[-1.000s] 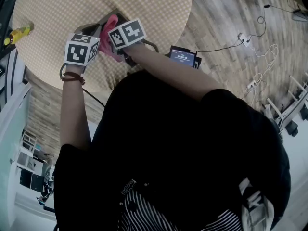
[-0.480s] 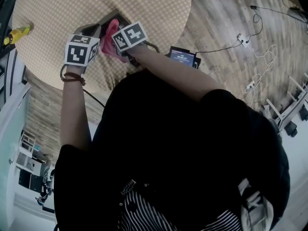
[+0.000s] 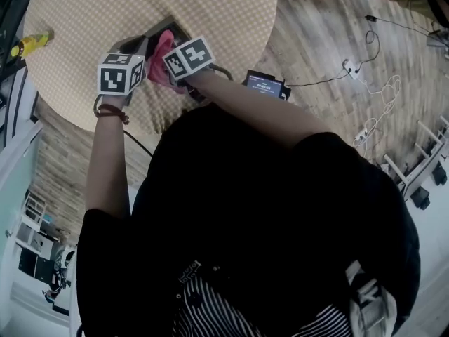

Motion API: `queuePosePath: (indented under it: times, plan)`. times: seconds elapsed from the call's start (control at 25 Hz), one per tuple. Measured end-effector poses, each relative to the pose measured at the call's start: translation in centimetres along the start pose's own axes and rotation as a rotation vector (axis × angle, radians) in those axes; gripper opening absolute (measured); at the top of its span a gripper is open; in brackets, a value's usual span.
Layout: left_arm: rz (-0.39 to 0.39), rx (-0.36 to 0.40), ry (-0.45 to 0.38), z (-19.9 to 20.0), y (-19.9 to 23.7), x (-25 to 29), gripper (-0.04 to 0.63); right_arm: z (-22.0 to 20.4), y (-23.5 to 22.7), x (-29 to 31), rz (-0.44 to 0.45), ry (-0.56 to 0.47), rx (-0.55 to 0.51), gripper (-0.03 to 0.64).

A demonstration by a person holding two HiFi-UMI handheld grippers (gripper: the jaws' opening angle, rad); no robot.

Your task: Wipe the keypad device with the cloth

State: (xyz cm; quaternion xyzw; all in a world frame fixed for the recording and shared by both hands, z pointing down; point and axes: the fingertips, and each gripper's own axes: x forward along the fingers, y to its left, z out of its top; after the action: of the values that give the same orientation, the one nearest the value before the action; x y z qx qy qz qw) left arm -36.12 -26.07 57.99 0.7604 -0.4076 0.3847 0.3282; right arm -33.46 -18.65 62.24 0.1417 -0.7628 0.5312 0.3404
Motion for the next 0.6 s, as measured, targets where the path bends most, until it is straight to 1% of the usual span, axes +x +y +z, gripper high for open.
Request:
queuePosePath:
  times: [0.08, 0.16, 0.28, 0.36, 0.4, 0.48, 0.6]
  plan:
    - [-0.035, -0.07, -0.044, -0.1, 0.3, -0.6, 0.002, 0.8, 1.4, -1.7, 0.006, -0.026, -0.055, 0.063]
    - [-0.042, -0.142, -0.117, 0.3, 0.6, -1.9, 0.002, 2.0, 2.6, -4.1, 0.001, -0.073, -0.113, 0.063]
    - [-0.01, -0.237, -0.286, 1.5, 0.6, -6.0, 0.002, 3.6, 4.8, -7.3, -0.003, -0.16, -0.19, 0.063]
    - [0.006, -0.279, -0.391, 2.1, -0.4, -8.9, 0.002, 4.5, 6.1, -9.6, -0.011, -0.212, -0.243, 0.063]
    - [0.006, -0.297, -0.43, 2.1, -1.3, -10.1, 0.002, 4.8, 6.7, -10.7, -0.018, -0.233, -0.267, 0.063]
    - [-0.018, -0.327, -0.477, 1.5, -3.3, -12.1, 0.002, 5.0, 8.0, -12.4, -0.029, -0.266, -0.302, 0.063]
    - [-0.062, -0.355, -0.519, 0.1, -6.0, -14.4, 0.0, 5.0, 9.9, -13.9, -0.044, -0.296, -0.337, 0.063]
